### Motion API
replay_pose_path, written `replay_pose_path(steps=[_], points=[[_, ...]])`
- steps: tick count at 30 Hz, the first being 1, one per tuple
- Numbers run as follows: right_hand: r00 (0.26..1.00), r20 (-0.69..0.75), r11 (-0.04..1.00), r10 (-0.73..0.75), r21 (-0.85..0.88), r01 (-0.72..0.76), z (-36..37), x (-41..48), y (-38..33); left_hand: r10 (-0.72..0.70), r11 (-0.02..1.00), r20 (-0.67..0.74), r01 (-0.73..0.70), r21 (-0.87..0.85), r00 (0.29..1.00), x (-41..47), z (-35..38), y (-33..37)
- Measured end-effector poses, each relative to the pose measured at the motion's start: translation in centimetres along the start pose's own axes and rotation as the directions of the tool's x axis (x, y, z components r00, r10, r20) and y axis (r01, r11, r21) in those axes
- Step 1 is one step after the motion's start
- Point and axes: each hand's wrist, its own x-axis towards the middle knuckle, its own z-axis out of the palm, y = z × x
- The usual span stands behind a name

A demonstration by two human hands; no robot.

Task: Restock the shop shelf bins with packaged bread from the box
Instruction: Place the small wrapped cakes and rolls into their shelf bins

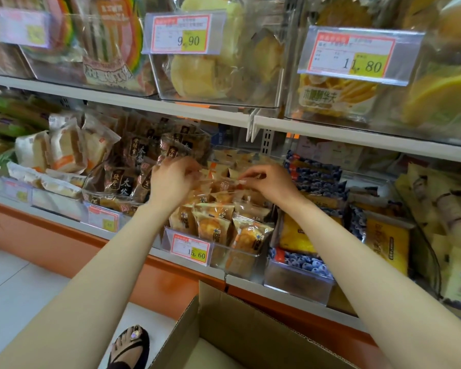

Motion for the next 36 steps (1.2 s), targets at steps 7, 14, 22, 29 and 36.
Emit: replay_pose_path(steps=[7,14,22,29,36], points=[[0.999,-0.023,0.999,0.036,0.024,-0.035,-0.4,0.7,0.7,-0.087,0.979,0.257,0.035,0.202,0.962,1.9,-0.4,-0.9],[1.0,-0.019,1.0,0.02,0.008,-0.02,-0.3,1.2,0.4,-0.07,0.984,0.154,0.043,0.175,0.986,2.5,0.5,0.1],[1.0,0.0,0.999,-0.009,0.04,0.009,-0.5,0.9,0.4,-0.218,0.967,0.094,0.228,-0.111,0.971,4.0,-1.8,-1.6],[1.0,-0.001,0.997,-0.031,0.068,0.031,-0.1,1.0,0.1,-0.28,0.925,-0.078,0.247,-0.288,0.957,4.0,-4.0,-1.6],[0.999,0.018,0.973,-0.047,0.229,0.041,1.1,1.0,-0.9,-0.543,0.623,-0.024,0.383,-0.682,0.84,3.5,-6.8,-3.5]])
